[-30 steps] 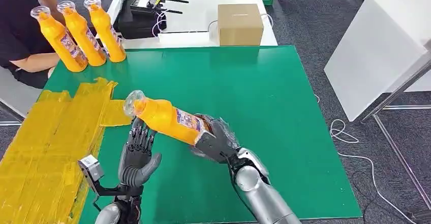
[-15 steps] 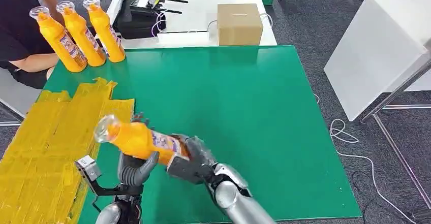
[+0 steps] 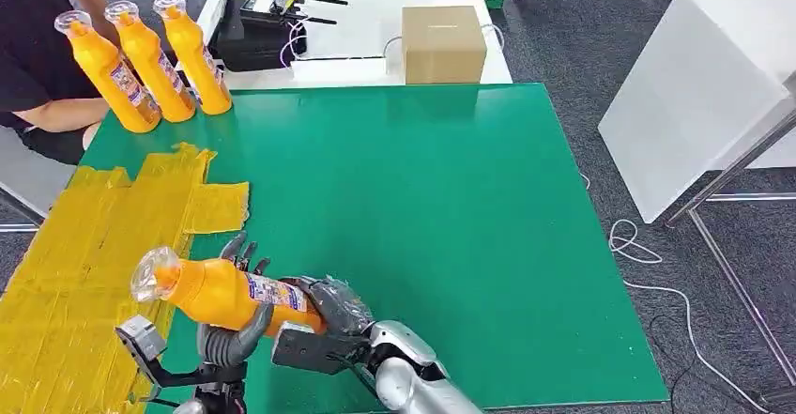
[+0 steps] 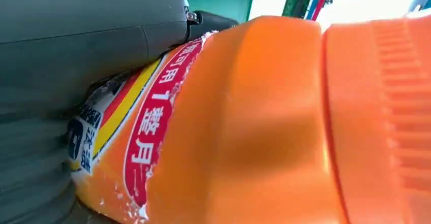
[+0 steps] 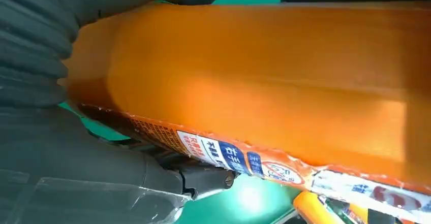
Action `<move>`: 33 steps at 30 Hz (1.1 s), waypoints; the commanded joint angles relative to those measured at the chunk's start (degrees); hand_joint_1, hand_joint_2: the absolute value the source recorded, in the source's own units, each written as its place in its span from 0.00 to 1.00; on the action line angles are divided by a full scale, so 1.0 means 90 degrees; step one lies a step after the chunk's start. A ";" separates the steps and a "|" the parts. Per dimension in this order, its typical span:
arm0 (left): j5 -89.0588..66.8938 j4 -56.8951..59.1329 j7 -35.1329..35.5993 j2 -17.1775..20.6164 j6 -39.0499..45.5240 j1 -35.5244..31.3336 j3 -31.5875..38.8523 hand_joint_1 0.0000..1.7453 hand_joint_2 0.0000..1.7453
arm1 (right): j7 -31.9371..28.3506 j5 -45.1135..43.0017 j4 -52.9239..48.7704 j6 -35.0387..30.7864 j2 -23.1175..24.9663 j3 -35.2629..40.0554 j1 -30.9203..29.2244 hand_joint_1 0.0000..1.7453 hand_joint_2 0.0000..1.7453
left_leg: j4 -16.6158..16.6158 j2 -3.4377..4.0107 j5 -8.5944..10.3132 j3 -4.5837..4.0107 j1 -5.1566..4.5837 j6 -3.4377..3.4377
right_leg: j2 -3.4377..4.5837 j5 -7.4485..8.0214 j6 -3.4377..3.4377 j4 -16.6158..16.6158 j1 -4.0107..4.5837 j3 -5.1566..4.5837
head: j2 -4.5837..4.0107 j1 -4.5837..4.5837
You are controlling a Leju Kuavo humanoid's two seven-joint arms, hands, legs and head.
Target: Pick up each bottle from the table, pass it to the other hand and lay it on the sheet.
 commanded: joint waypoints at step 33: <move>-0.9889 0.0951 0.1184 0.1980 0.6307 -0.0787 0.0562 1.00 1.00 | -0.0214 -0.0728 -0.1978 -0.0081 -0.1326 -0.0444 0.0216 0.00 0.00 | -0.0025 -0.0007 0.0009 0.0011 0.0002 -0.0005 | -0.0007 0.0005 0.0002 -0.0017 -0.0004 0.0016 | 0.0000 0.0002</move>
